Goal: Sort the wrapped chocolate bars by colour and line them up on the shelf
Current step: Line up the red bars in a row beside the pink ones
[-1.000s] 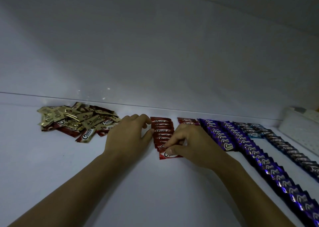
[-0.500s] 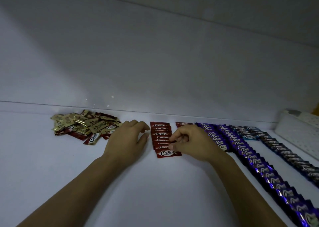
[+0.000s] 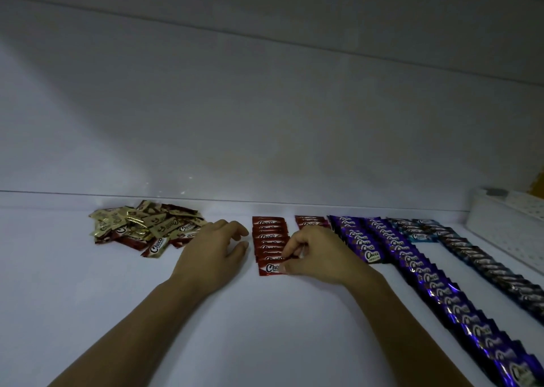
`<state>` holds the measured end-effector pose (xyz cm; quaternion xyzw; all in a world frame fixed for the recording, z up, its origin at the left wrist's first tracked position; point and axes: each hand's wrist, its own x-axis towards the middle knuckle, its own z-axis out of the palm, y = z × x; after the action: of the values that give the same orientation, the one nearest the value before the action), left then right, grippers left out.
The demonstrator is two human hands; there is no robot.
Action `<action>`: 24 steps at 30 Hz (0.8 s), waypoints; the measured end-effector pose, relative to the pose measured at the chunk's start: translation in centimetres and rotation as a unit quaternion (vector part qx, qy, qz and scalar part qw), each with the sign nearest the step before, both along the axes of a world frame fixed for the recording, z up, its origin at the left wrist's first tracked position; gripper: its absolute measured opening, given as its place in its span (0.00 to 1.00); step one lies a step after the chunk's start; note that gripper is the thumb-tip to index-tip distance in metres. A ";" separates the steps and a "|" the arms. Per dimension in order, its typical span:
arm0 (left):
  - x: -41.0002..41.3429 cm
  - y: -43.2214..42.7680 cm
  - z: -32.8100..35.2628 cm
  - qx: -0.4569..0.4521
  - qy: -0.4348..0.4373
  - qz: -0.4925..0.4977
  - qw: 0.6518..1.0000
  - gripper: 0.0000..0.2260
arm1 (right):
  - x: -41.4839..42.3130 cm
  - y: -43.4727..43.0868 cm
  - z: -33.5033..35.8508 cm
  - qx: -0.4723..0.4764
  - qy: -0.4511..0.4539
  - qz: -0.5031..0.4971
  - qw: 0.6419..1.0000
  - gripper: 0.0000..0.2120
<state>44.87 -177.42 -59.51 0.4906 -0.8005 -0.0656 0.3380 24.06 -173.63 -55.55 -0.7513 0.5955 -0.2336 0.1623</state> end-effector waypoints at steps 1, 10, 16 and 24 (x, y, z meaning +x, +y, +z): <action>0.0 0.1 0.0 0.007 -0.003 -0.004 1.000 0.11 | -0.1 0.0 0.0 -0.001 -0.002 -0.001 1.000 0.10; 0.1 1.0 0.4 0.031 -0.013 -0.017 0.999 0.13 | 0.2 -0.3 0.3 -0.146 -0.062 -0.085 0.984 0.12; 0.3 0.9 0.2 0.028 -0.005 -0.007 1.000 0.15 | -0.1 -0.4 -0.1 -0.156 -0.025 -0.113 0.981 0.25; 0.8 0.6 -0.3 -0.015 -0.022 0.056 0.998 0.22 | 0.6 -0.4 -0.9 -0.095 0.033 -0.099 0.990 0.35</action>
<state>45.66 -176.86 -59.79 0.5305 -0.7800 -0.0235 0.3311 24.64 -174.04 -56.41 -0.7081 0.6469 -0.2793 0.0467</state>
